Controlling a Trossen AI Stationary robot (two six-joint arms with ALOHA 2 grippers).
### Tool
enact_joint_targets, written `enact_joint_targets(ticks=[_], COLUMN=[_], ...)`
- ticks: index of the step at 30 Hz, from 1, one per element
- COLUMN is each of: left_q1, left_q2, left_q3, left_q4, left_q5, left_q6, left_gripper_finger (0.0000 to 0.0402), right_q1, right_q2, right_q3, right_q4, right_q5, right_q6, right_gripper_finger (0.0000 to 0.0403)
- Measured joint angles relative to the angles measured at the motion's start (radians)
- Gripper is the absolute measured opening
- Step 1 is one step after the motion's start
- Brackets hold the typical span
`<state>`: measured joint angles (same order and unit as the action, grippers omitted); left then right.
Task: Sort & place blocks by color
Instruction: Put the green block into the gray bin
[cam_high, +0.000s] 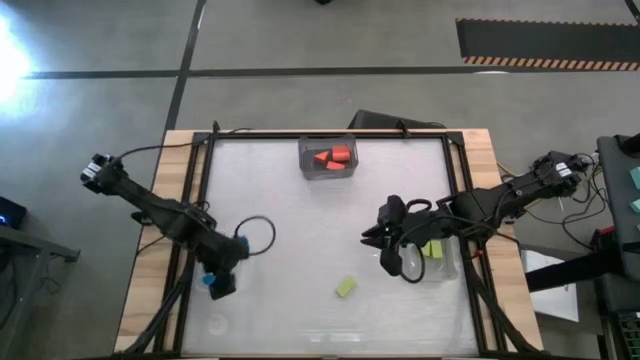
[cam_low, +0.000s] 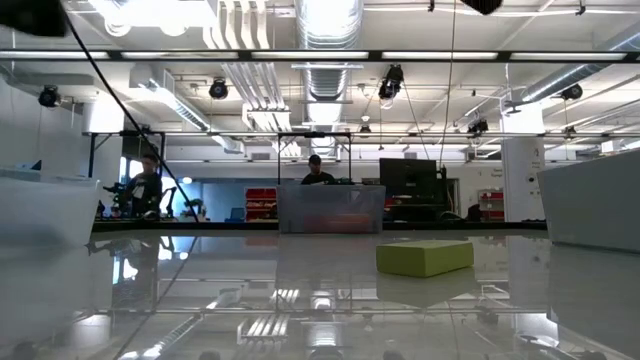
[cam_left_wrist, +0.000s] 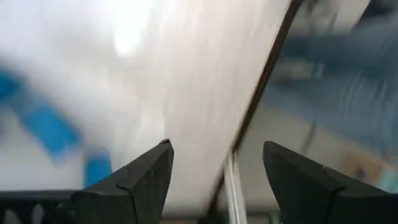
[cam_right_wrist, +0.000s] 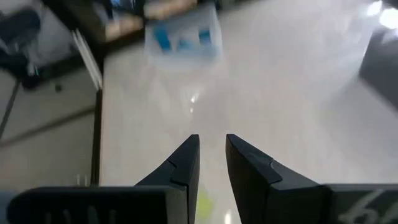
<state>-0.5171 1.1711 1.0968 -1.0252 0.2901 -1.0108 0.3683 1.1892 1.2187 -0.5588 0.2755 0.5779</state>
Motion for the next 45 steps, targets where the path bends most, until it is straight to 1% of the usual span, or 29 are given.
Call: enact_joint_targets(ticks=[3,5,9,11,14,18,22,27,31,34,37,45], left_q1=[0.031,0.060,0.138,0.181,0.232,0.272,0.294,0.315,0.321,0.322,0.322,0.322], left_q2=[-0.016,-0.030,-0.063,-0.075,-0.080,-0.080,-0.080,-0.081,-0.081,-0.082,-0.082,-0.081], left_q3=[0.058,0.080,0.077,0.069,0.068,0.068,0.067,0.072,0.079,0.078,0.081,0.080], left_q4=[0.058,0.110,0.223,0.265,0.311,0.351,0.386,0.428,0.455,0.488,0.512,0.603], left_q5=[-0.192,-0.291,-0.415,-0.463,-0.526,-0.573,-0.622,-0.640,-0.643,-0.645,-0.647,-0.648], left_q6=[0.081,0.158,0.310,0.367,0.442,0.534,0.608,0.686,0.738,0.771,0.790,0.792], left_gripper_finger=[0.0233,0.0233,0.0233,0.0233,0.0233,0.0233,0.0233,0.0233,0.0233,0.0233,0.0233,0.0233], right_q1=[-0.005,-0.005,-0.003,0.000,0.000,-0.001,0.000,0.000,0.000,-0.004,-0.011,-0.037], right_q2=[0.012,0.030,0.100,0.148,0.220,0.303,0.376,0.480,0.561,0.609,0.642,0.676], right_q3=[0.001,0.001,0.001,0.001,0.001,0.001,0.008,0.080,0.140,0.162,0.162,0.162], right_q4=[-0.110,-0.180,-0.231,-0.227,-0.221,-0.188,-0.138,-0.133,-0.139,-0.139,-0.138,-0.099], right_q5=[-0.071,-0.125,-0.246,-0.257,-0.261,-0.259,-0.261,-0.273,-0.296,-0.368,-0.412,-0.414], right_q6=[0.006,-0.010,-0.160,-0.215,-0.255,-0.263,-0.298,-0.418,-0.558,-0.636,-0.658,-0.669], right_gripper_finger=[0.0068,0.0068,0.0068,0.0069,0.0081,0.0112,0.0154,0.0209,0.0239,0.0250,0.0251,0.0235])
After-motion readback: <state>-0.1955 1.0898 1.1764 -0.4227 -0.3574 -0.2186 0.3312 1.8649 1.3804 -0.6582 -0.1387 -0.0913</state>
